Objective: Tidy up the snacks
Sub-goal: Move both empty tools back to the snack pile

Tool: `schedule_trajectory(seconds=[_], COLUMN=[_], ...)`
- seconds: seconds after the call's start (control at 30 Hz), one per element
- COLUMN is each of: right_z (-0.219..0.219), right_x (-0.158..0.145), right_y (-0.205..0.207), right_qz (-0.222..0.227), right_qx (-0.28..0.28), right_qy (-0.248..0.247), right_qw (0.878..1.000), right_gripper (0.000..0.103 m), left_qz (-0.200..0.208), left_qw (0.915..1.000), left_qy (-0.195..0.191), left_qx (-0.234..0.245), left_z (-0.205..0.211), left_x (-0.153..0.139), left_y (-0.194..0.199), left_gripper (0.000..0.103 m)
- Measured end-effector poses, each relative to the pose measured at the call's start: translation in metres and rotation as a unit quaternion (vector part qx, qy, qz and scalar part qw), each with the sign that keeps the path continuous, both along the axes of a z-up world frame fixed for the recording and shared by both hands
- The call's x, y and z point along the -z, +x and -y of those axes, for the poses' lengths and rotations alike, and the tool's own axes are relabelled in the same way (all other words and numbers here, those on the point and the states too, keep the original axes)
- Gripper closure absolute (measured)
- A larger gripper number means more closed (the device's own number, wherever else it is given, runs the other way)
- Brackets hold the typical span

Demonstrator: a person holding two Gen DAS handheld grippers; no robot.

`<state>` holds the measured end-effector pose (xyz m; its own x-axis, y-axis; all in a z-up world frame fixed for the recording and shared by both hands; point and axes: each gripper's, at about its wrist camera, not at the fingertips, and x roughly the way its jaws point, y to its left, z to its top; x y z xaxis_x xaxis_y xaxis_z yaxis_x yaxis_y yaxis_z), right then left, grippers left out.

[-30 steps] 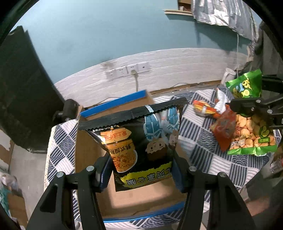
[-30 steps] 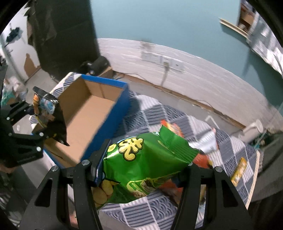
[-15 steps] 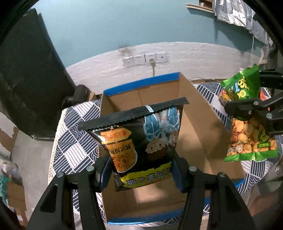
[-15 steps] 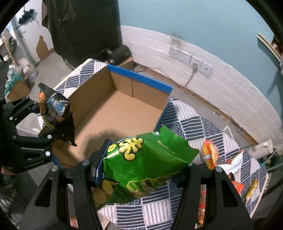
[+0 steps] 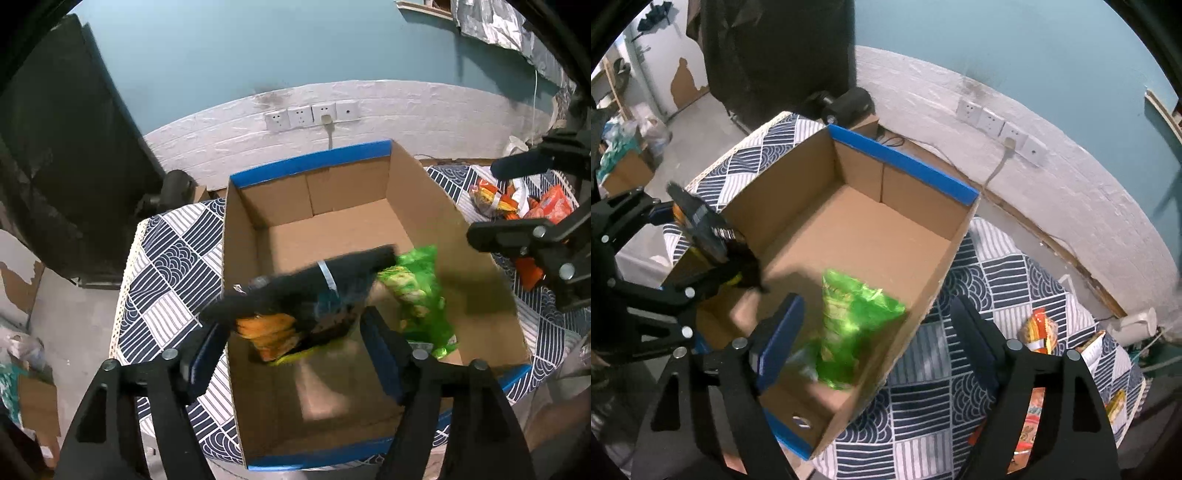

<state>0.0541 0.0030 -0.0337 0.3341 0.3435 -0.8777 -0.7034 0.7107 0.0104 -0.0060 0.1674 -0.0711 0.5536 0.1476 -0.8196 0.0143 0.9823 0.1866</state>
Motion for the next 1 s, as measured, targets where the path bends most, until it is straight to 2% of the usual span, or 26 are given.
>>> schedule_trajectory(seconds=[0.17,0.53,0.63,1.0], right_z=[0.016,0.067,0.088,0.180], right_x=[-0.005,-0.017,-0.018,-0.018], right_y=[0.002,-0.003,-0.003,-0.006], right_qz=[-0.003,-0.001,0.000,0.004], right_qx=[0.016,0.057,0.073,0.148], right_qy=[0.008,0.030,0.033,0.044], right_qw=[1.000,0.998,0.997,0.988], right_gripper=[0.021,0.021,0.021,0.021], left_qz=[0.014,0.015,0.017,0.028], left_qw=[0.9996,0.9989,0.9985,0.9926], left_qy=[0.019,0.016,-0.003,0.027], left_qx=[0.013,0.040,0.052,0.115], left_z=[0.010,0.036,0.045,0.113], left_x=[-0.005,-0.012,-0.016,-0.024], left_y=[-0.002,-0.001,0.000,0.004], left_gripper=[0.024,0.024,0.024,0.024])
